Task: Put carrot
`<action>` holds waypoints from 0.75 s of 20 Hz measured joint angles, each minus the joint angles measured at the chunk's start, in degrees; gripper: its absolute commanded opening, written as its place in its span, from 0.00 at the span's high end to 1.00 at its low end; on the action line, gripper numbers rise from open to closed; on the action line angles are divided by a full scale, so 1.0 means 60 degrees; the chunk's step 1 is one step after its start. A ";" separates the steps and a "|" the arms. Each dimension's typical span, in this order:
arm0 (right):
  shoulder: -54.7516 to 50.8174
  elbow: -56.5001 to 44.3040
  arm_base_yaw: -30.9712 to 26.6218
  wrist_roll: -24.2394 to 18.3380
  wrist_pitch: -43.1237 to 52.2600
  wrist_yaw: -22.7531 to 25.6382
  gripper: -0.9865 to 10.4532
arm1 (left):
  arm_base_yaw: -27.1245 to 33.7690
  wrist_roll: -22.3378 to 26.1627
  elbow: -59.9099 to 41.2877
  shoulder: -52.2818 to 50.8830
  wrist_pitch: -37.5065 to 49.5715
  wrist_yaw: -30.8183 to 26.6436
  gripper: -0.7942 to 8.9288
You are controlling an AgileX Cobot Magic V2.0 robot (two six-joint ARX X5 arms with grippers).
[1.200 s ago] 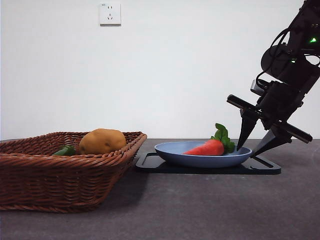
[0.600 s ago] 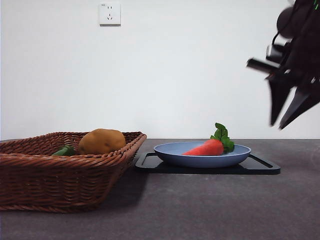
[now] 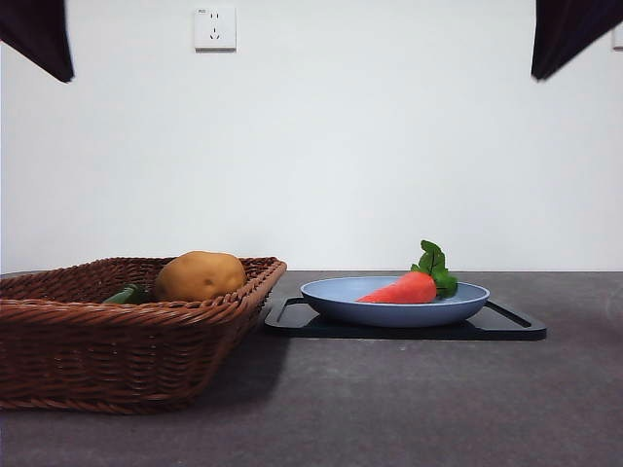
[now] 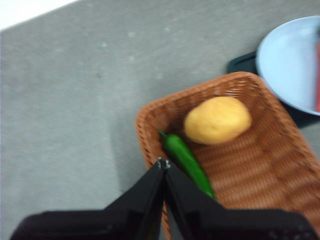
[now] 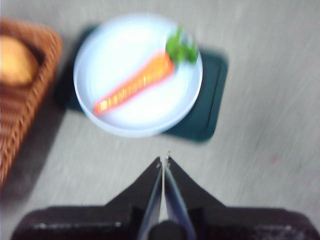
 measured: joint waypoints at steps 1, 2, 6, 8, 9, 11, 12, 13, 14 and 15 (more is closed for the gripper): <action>-0.0452 -0.0401 0.0266 0.0000 0.0484 0.0335 0.90 | 0.0124 0.0004 -0.0270 -0.0317 0.0055 0.0357 0.91; -0.1067 -0.0994 0.0557 -0.0004 0.1151 0.0630 0.90 | 0.0193 0.0011 -0.0670 -0.0736 0.0204 0.0583 0.91; -0.3173 -0.3559 0.1151 -0.0004 0.3428 0.1078 0.90 | 0.0204 -0.0120 -0.2692 -0.2572 0.1151 0.0991 0.91; -0.4178 -0.5002 0.1275 0.0015 0.4615 0.1133 0.90 | 0.0204 -0.0484 -0.3861 -0.3854 0.1840 0.1432 0.91; -0.4597 -0.5628 0.1290 0.0091 0.5136 0.1133 0.90 | 0.0204 -0.0688 -0.4324 -0.4426 0.2051 0.1552 0.91; -0.4983 -0.6462 0.1311 0.0375 0.5380 0.1220 0.89 | 0.0204 -0.1191 -0.4845 -0.5333 0.1840 0.1588 0.91; -0.4943 -0.6506 0.1311 0.0499 0.5333 0.1421 0.89 | 0.0204 -0.1359 -0.4838 -0.5468 0.1694 0.1581 0.91; -0.4874 -0.6506 0.1311 0.0550 0.5384 0.1555 0.89 | 0.0204 -0.1424 -0.4834 -0.5493 0.1698 0.1574 0.91; -0.4889 -0.6506 0.1311 0.0590 0.5406 0.1596 0.89 | 0.0204 -0.1512 -0.4834 -0.5468 0.1690 0.1559 0.91; -0.4914 -0.6506 0.1311 0.0619 0.5413 0.1617 0.89 | 0.0204 -0.1534 -0.4834 -0.5377 0.1690 0.1545 0.91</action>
